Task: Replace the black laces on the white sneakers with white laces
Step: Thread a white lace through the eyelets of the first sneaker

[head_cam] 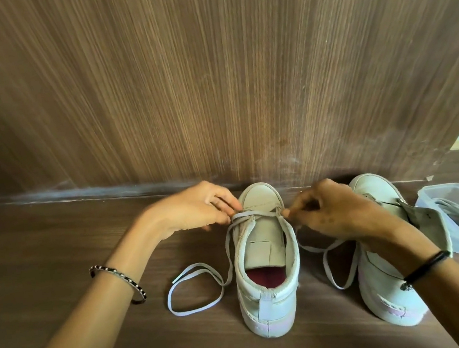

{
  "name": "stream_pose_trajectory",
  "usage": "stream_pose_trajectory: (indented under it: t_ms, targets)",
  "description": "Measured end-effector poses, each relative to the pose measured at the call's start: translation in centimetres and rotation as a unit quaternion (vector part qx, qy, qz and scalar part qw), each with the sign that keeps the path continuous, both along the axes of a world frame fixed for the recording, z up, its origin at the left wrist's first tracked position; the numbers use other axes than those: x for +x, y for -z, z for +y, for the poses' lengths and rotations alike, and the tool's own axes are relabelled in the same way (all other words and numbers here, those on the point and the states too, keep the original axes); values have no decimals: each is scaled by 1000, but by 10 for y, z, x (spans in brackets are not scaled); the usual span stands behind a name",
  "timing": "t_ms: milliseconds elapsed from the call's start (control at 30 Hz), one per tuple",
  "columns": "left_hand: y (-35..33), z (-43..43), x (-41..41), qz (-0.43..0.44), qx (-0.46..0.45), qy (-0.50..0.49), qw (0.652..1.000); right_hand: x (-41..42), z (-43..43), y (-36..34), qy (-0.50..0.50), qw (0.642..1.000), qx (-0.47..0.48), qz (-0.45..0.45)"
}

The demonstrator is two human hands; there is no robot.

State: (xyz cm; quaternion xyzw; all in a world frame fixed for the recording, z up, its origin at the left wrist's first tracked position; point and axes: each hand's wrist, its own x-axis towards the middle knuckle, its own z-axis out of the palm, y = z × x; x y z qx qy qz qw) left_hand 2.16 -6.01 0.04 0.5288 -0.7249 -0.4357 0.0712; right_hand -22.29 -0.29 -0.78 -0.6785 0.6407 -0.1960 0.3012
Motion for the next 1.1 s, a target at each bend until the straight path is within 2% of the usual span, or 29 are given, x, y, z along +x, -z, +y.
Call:
stream_pose_trajectory:
  t_ms: [167, 200, 267, 333, 400, 467, 533, 633, 733, 800, 967, 1100]
  targets:
    - [8, -2, -1, 32, 3, -9, 999, -3, -4, 5, 88, 993, -37, -65]
    - [8, -2, -1, 34, 4, -9, 999, -2, -5, 6, 109, 987, -54, -102]
    - [10, -3, -1, 31, -3, -14, 999, -1, -5, 4, 153, 959, -86, -224]
    - [10, -3, -2, 20, -16, -20, 999, -1, -6, -2, 202, 910, -117, -341]
    - [11, -3, -3, 16, -26, -23, 999, 2, -6, -9, 222, 872, -141, -414]
    - [11, -2, -4, 17, -24, -18, 999, 5, -5, -13, 217, 848, -142, -461]
    - [10, -2, -6, 17, -22, -7, 1000, 4, -4, -13, 204, 867, -128, -437]
    - [11, -3, -8, 19, -13, 9, 1000, -5, -1, -13, 155, 942, -97, -282]
    - [14, -3, -8, 39, -10, 18, 999, -8, 3, -9, 117, 982, -63, -137]
    - [14, -4, -8, 41, -12, 24, 999, -6, 3, -5, 99, 991, -52, -72]
    - [14, -2, -12, 48, -15, 39, 998, -7, -3, 0, 45, 998, -32, -33]
    - [14, -3, -14, 45, -10, 37, 998, -9, -3, 1, 12, 999, 1, 42]
